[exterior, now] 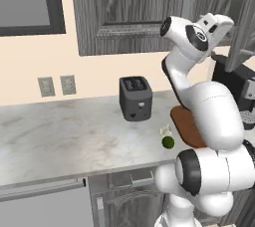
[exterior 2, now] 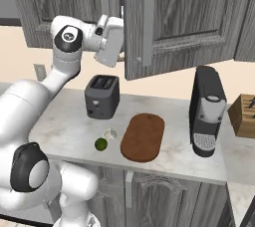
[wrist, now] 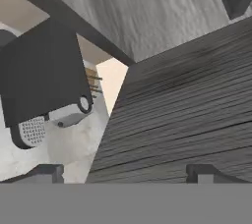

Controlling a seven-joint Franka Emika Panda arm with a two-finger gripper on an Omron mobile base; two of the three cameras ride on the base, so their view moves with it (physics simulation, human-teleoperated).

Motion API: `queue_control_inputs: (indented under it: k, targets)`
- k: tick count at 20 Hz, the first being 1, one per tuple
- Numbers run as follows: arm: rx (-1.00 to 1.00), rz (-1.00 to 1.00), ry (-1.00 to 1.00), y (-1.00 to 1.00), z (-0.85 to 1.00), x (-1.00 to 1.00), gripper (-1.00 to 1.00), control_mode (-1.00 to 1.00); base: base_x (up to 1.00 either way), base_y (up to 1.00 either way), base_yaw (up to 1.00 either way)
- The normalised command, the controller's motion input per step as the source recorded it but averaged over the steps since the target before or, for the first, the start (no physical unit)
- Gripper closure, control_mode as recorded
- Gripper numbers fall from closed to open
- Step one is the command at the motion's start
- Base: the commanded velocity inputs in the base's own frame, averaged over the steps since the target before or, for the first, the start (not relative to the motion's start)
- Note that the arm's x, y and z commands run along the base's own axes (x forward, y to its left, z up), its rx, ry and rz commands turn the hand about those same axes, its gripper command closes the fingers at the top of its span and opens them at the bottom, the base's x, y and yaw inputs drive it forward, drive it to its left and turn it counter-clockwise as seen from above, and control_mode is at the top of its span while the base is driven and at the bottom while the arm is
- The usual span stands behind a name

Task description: Open the cabinet. Place the bowl and condiment on the counter. Then place the lime and garlic on the cutting board.

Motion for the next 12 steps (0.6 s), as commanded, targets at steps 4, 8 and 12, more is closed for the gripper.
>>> queue_control_inputs:
  k: [4,8,12]
  targets:
    - [0.0,-0.31,0.0,-0.66,0.13,-0.81,-1.0,-1.0,0.0,0.0,0.0]
    - [0.04,-0.18,-0.03,-0.89,0.14,-1.0,-1.0,-1.0,0.0,0.0,0.0]
    - [0.07,-0.19,0.0,-1.0,0.02,-0.94,-1.0,-1.0,0.0,0.0,0.0]
